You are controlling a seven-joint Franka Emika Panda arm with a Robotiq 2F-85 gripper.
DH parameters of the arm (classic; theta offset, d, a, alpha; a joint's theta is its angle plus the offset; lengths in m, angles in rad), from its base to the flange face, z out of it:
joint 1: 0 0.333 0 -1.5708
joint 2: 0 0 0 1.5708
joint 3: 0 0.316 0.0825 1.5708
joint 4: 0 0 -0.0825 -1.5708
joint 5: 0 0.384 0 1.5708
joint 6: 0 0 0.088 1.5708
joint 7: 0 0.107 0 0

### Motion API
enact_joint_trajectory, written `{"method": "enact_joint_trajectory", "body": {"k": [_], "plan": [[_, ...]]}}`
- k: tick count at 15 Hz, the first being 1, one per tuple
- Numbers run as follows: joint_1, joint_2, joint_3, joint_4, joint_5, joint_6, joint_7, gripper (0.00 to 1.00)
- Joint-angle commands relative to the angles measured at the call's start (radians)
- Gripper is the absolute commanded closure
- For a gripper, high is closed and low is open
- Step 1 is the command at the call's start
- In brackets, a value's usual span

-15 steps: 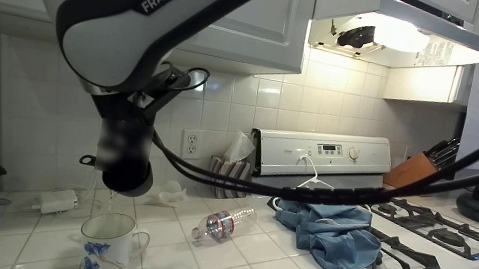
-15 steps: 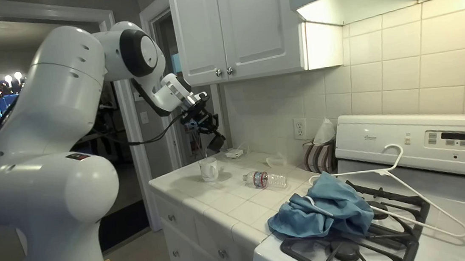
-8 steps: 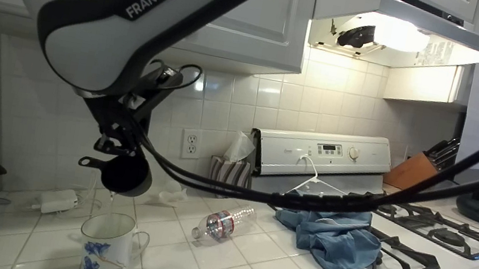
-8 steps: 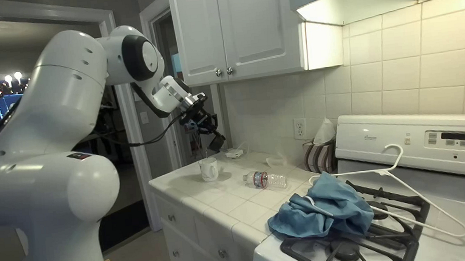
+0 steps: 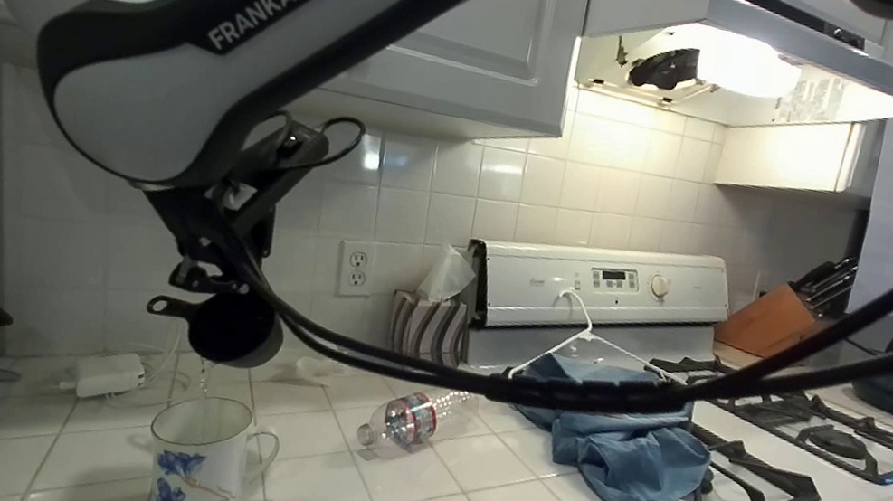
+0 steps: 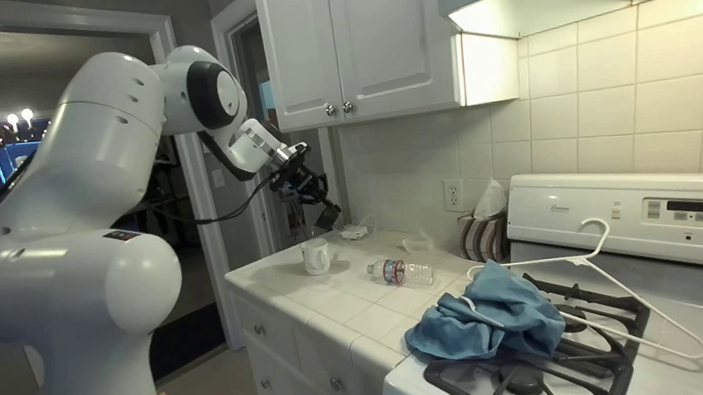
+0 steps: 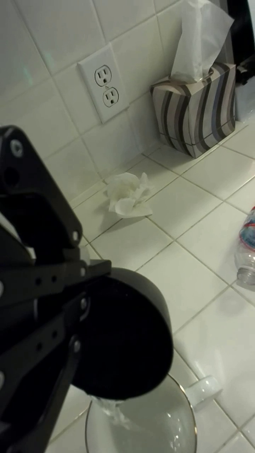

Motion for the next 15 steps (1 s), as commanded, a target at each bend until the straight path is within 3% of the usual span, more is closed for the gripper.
{"method": "enact_joint_trajectory", "body": {"k": [1, 15], "plan": [[0.027, 0.045, -0.007, 0.072, -0.055, -0.059, 0.032, 0.99], [0.082, 0.126, -0.023, 0.187, -0.097, -0.2, 0.061, 0.99]]}}
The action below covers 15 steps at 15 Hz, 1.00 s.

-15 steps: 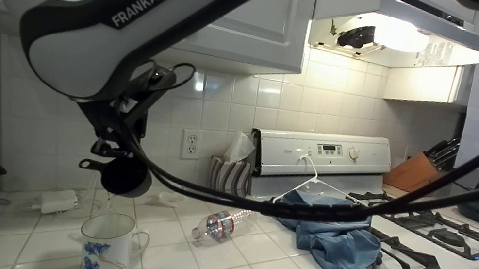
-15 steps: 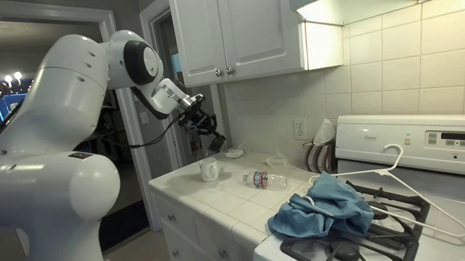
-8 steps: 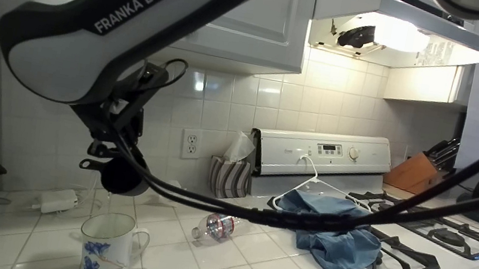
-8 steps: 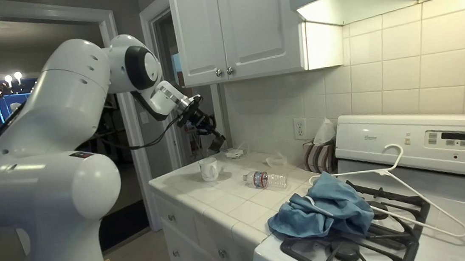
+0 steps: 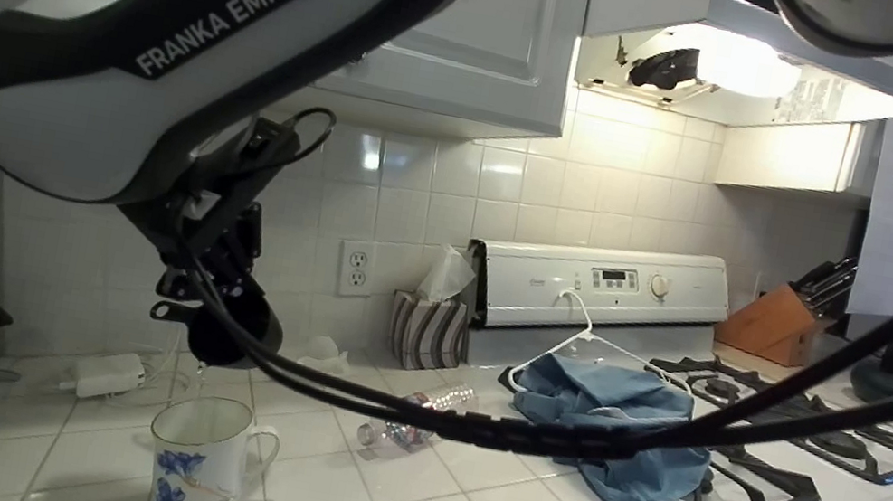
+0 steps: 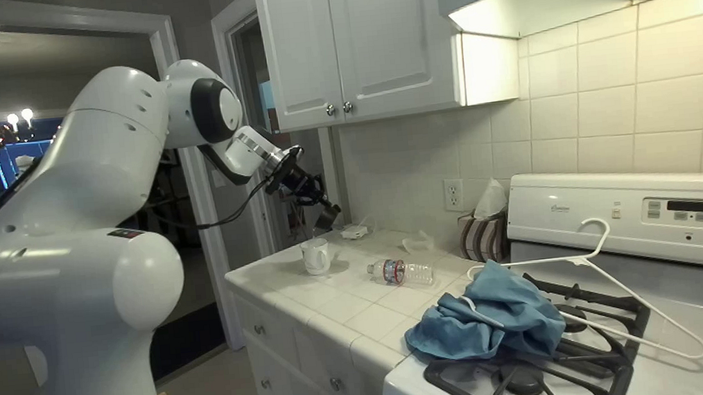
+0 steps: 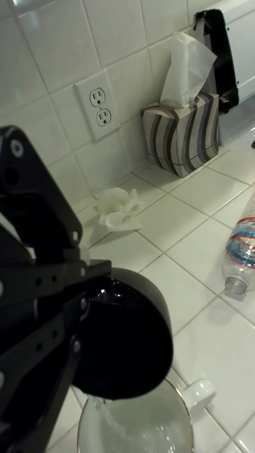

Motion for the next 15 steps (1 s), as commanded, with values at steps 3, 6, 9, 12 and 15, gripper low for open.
{"method": "enact_joint_trajectory", "body": {"k": [3, 6, 9, 12, 15], "plan": [[0.046, 0.062, -0.026, 0.095, -0.062, -0.092, 0.041, 0.99], [0.064, 0.067, -0.045, 0.099, -0.063, -0.113, 0.048, 0.99], [0.077, 0.076, -0.056, 0.109, -0.056, -0.134, 0.055, 0.99], [0.088, 0.083, -0.064, 0.118, -0.054, -0.159, 0.062, 0.99], [0.103, 0.094, -0.075, 0.133, -0.057, -0.191, 0.064, 0.99]]}}
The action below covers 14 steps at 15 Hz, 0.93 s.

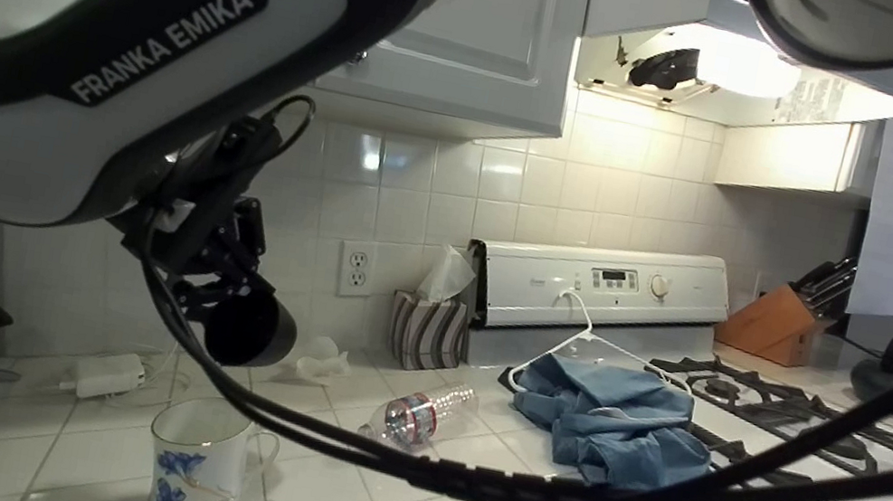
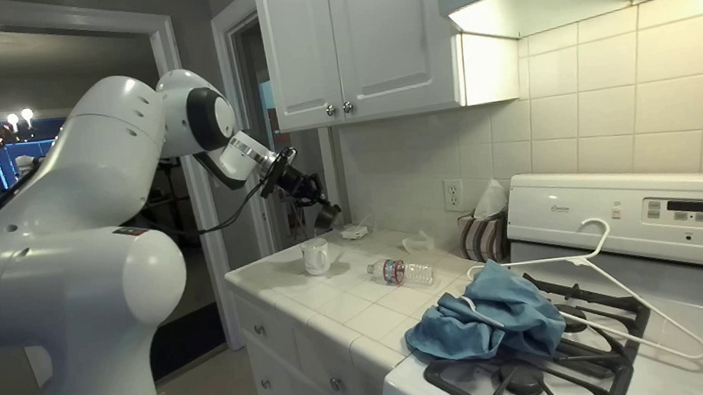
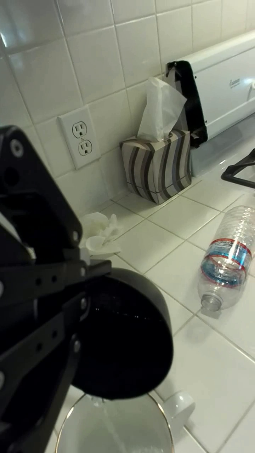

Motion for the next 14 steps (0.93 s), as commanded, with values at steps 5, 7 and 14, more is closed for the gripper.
{"method": "enact_joint_trajectory", "body": {"k": [5, 7, 14], "plan": [[0.035, 0.095, -0.012, 0.143, -0.039, -0.128, 0.0, 0.99], [0.041, 0.12, -0.016, 0.177, -0.042, -0.154, -0.006, 0.99], [0.062, 0.222, -0.039, 0.312, -0.076, -0.232, -0.056, 0.99]]}}
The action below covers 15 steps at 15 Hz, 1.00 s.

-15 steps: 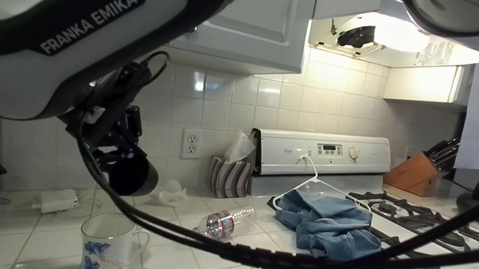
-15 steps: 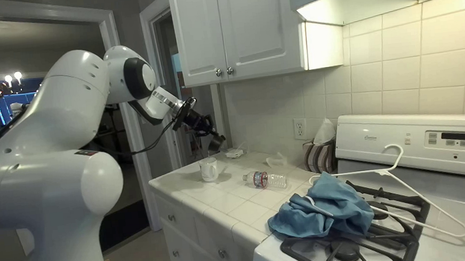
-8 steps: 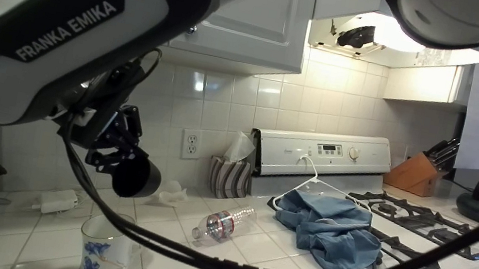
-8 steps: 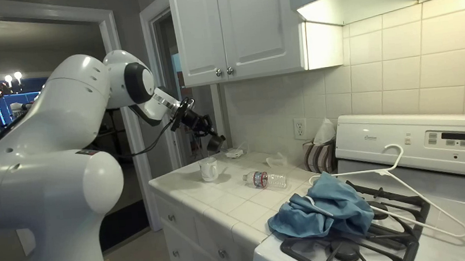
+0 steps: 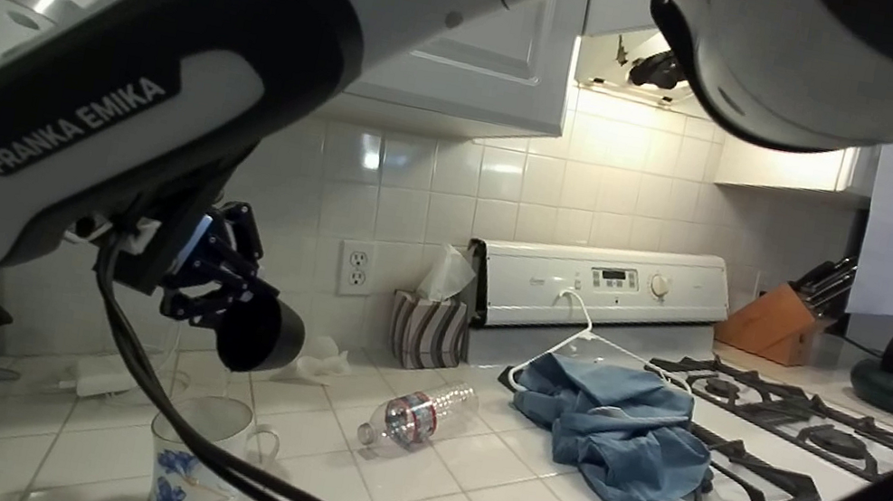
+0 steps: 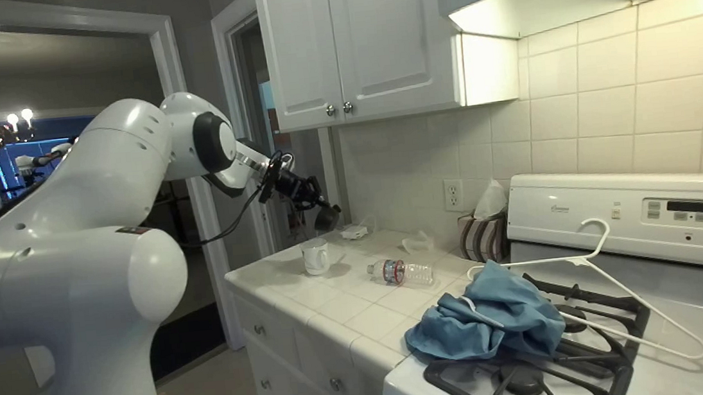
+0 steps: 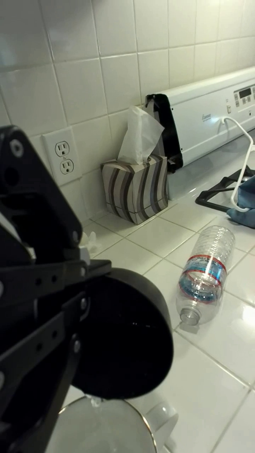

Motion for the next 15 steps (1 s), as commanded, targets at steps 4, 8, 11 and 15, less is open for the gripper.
{"method": "enact_joint_trajectory", "body": {"k": [4, 8, 11, 15], "plan": [[0.032, 0.13, -0.035, 0.188, -0.037, -0.06, -0.079, 0.99], [0.05, 0.176, -0.057, 0.252, -0.035, -0.074, -0.113, 0.99], [0.07, 0.209, -0.076, 0.299, -0.034, -0.1, -0.128, 0.99], [0.094, 0.248, -0.102, 0.355, -0.032, -0.142, -0.144, 0.99]]}}
